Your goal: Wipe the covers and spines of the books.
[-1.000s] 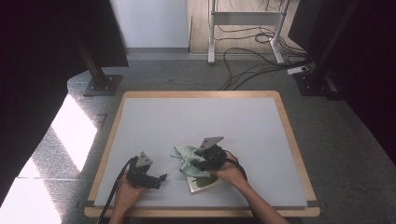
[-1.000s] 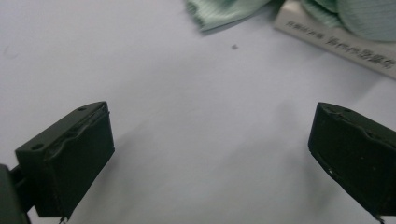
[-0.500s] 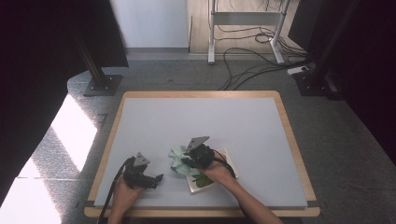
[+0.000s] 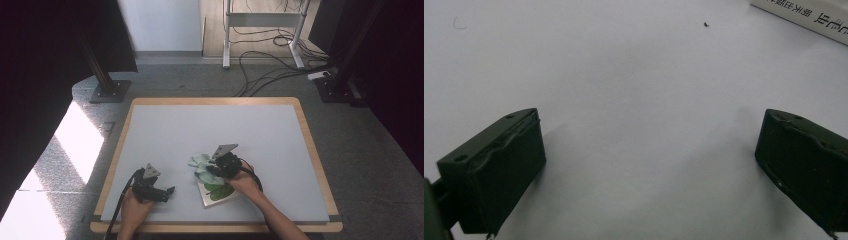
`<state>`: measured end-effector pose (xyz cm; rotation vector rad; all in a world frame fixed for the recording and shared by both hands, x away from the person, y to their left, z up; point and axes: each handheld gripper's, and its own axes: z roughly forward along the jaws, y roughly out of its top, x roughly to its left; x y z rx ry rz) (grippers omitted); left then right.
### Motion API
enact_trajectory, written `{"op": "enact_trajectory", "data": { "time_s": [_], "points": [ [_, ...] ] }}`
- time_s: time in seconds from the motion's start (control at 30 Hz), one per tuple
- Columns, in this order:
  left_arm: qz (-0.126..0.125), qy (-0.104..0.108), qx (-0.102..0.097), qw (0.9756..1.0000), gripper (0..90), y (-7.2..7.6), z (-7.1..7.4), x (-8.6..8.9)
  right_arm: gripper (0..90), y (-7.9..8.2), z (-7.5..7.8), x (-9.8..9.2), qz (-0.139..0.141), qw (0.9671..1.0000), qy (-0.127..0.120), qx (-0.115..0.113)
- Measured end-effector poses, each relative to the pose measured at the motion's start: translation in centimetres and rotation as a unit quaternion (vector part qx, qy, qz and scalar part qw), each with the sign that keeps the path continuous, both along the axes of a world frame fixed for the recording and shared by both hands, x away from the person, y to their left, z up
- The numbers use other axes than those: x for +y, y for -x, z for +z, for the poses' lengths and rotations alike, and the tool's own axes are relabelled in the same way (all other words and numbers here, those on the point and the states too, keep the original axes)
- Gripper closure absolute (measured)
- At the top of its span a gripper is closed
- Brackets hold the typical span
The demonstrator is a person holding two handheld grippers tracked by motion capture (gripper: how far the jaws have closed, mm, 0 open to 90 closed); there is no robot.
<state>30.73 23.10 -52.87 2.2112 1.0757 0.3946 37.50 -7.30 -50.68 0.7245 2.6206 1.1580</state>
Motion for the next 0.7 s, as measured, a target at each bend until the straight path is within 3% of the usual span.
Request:
{"op": "enact_trajectory", "data": {
  "time_s": [0.47,0.7],
  "points": [
    [0.0,0.0,0.0,1.0,0.0,0.0,0.0,0.0,77.8,-1.9,-0.4,-6.4,-0.074,0.9973,-0.003,0.0],
    [0.0,0.0,0.0,1.0,0.0,0.0,0.0,0.0,77.7,-2.2,-0.4,-8.3,-0.093,0.9957,-0.001,-0.001]
  ]
}}
